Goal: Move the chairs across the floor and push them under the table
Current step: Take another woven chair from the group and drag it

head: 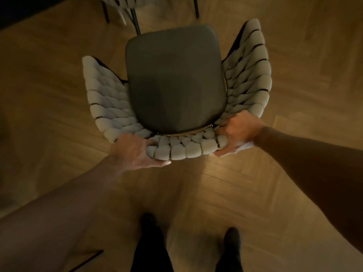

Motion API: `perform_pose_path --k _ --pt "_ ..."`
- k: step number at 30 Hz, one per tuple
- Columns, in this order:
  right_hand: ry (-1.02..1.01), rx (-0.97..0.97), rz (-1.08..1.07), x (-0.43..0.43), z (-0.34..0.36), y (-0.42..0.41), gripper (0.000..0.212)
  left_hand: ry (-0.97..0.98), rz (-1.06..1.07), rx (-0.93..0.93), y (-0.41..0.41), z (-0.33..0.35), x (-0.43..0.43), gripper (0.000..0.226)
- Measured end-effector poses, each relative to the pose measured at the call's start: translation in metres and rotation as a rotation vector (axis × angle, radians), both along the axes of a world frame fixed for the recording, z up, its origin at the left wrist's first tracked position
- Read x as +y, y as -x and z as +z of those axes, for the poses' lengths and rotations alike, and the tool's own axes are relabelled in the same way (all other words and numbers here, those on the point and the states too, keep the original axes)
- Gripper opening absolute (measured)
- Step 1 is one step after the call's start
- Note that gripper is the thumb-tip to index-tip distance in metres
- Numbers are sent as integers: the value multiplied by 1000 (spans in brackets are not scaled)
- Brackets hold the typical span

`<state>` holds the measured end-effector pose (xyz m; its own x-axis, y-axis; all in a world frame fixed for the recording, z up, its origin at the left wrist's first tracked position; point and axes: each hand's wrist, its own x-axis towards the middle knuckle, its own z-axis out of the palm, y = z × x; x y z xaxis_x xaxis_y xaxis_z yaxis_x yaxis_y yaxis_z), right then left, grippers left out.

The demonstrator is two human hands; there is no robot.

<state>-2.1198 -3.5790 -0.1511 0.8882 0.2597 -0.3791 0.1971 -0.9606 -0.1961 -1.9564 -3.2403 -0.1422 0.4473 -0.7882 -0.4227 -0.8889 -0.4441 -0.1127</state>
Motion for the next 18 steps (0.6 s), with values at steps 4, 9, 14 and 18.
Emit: perform_pose_path --k 4,9,14,18 --pt "19 -34 48 -2 -2 8 91 227 68 -17 18 13 -3 88" --pt "7 -31 291 -5 8 7 81 277 212 45 85 6 20 85" --pt "4 -91 392 -9 4 4 75 123 346 125 101 11 18 94" --pt "-3 -77 392 -25 -1 -21 80 29 398 129 83 16 1 102"
